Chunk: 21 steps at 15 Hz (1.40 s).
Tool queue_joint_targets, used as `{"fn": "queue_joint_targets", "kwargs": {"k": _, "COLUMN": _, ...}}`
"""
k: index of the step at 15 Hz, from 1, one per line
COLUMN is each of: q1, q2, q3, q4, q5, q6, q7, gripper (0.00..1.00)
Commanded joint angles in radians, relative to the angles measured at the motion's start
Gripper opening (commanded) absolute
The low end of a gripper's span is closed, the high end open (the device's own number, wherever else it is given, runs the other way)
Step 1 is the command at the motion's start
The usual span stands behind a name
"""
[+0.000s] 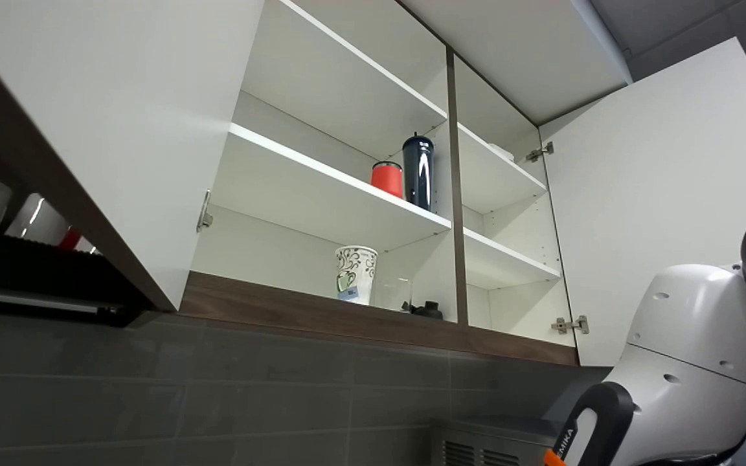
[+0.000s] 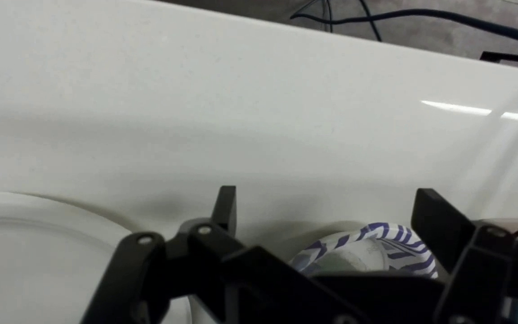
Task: Put the straws inside the tea cup then put the cup and side plate inside the top cupboard
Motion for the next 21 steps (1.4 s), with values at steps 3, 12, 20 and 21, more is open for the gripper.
{"fn": "queue_joint_targets", "kwargs": {"k": 3, "q1": -0.079, "q2": 0.055, "q3": 0.051, "q4": 0.023, "q5": 0.193, "q6": 0.063, "q7": -0.118, "gripper": 1.00}}
{"fn": "queue_joint_targets", "kwargs": {"k": 12, "q1": -0.166, "q2": 0.153, "q3": 0.151, "q4": 0.094, "q5": 0.454, "q6": 0.152, "q7": -0.298, "gripper": 1.00}}
{"fn": "queue_joint_targets", "kwargs": {"k": 20, "q1": -0.183, "q2": 0.212, "q3": 0.167, "q4": 0.145, "q5": 0.532, "q6": 0.168, "q7": -0.329, "gripper": 1.00}}
{"fn": "queue_joint_targets", "kwargs": {"k": 21, "q1": -0.182, "q2": 0.215, "q3": 0.166, "q4": 0.149, "q5": 0.535, "q6": 0.170, "q7": -0.328, "gripper": 1.00}}
